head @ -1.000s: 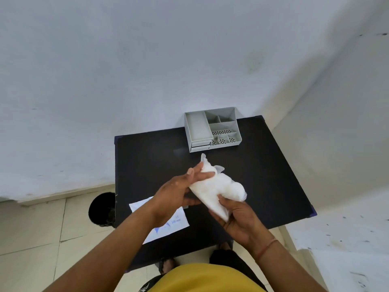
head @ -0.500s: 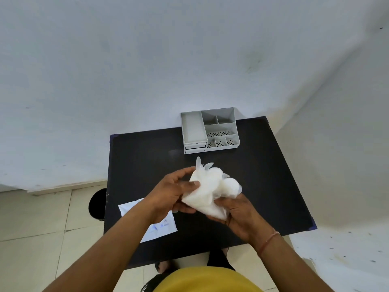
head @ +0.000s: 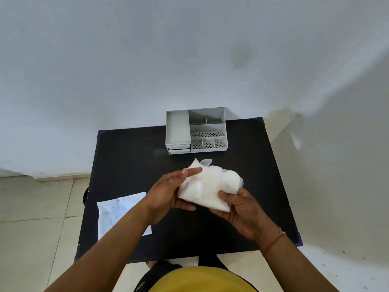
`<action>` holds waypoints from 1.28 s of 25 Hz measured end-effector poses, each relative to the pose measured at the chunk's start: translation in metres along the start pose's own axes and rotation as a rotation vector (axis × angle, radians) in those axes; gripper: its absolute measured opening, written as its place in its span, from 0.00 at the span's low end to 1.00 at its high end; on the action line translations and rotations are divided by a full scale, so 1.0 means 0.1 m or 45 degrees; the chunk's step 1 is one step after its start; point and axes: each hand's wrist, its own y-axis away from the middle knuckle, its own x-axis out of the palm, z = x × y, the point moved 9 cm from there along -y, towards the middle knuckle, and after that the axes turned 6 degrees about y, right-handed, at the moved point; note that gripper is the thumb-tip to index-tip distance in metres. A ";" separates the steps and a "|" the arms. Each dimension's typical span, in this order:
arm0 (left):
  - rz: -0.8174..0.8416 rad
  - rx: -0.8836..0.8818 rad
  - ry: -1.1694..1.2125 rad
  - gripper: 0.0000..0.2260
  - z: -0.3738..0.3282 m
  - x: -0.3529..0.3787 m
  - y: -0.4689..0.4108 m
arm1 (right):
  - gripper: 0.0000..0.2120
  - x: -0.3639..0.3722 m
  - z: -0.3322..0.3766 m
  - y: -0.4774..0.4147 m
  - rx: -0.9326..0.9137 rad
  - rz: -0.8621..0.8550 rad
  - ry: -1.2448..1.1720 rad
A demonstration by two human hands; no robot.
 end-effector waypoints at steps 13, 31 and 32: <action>-0.010 0.000 -0.403 0.15 -0.18 -0.11 -0.20 | 0.33 0.12 -0.02 -0.19 0.355 0.453 -0.261; 0.239 -0.203 -0.552 0.15 -0.44 -0.81 -0.49 | 0.33 0.75 -0.27 -0.42 0.333 0.249 -0.418; 0.280 -0.220 -0.547 0.15 -0.42 -0.81 -0.50 | 0.33 0.77 -0.33 -0.43 0.343 0.250 -0.387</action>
